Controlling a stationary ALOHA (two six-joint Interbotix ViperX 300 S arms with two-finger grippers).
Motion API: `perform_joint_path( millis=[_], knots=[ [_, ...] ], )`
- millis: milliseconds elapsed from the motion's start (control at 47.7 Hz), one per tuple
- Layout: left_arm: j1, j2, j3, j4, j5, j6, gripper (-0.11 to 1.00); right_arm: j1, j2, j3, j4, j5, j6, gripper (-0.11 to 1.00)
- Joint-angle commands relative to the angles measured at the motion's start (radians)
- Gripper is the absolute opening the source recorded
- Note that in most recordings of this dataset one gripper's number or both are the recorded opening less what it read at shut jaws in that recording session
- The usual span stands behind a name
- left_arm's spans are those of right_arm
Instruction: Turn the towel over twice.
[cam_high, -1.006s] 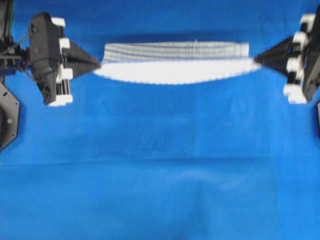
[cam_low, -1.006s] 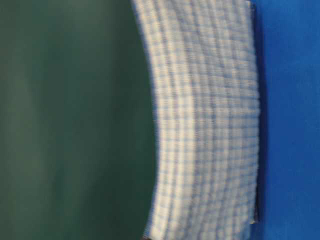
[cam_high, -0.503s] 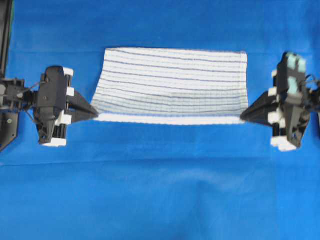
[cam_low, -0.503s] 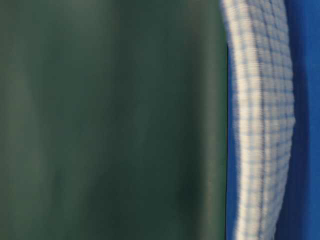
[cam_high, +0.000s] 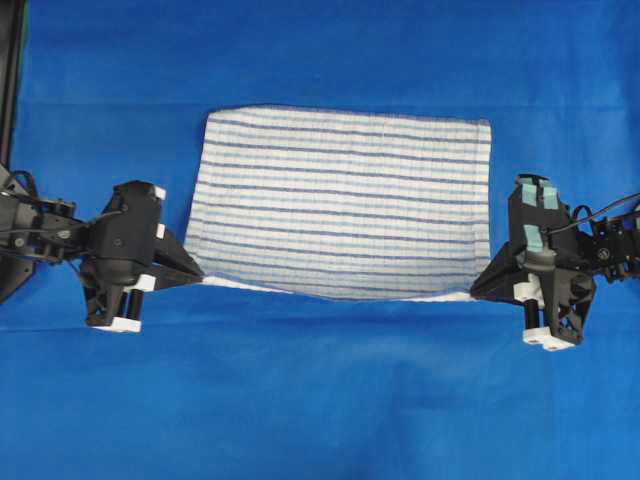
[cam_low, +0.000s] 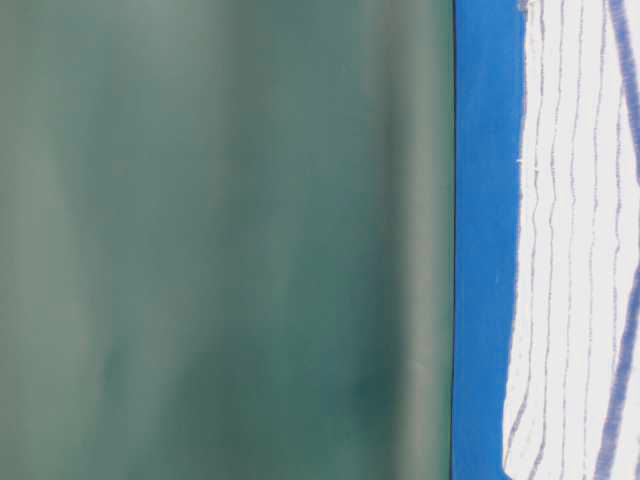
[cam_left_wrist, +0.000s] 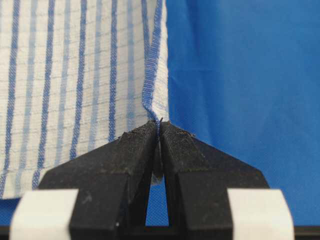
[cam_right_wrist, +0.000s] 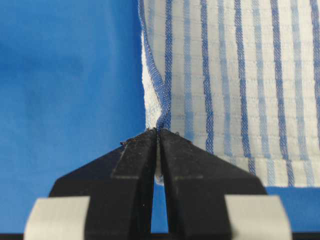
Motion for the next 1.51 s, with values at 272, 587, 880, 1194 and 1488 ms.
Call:
perform_joint_path(
  millis=[272, 587, 880, 1194, 1488],
  knots=[
    [-0.005, 0.049, -0.049, -0.002, -0.012, 0.005, 0.03, 0.005, 0.048, -0.054, 0.0, 0.13, -0.002, 0.05],
    [-0.005, 0.049, -0.052, -0.002, 0.002, 0.003, 0.2, 0.006, 0.072, -0.084, 0.003, 0.117, 0.0, 0.06],
    [-0.002, 0.017, -0.074, 0.0, 0.041, 0.02, 0.74, 0.009, 0.058, -0.129, -0.014, 0.158, -0.008, 0.67],
    [0.071, -0.08, -0.101, -0.002, 0.104, 0.02, 0.69, -0.032, -0.051, -0.152, -0.083, 0.195, -0.008, 0.62],
    [0.106, -0.201, -0.115, -0.002, 0.129, 0.018, 0.69, -0.081, -0.201, -0.143, -0.146, 0.199, -0.008, 0.62]
  ],
)
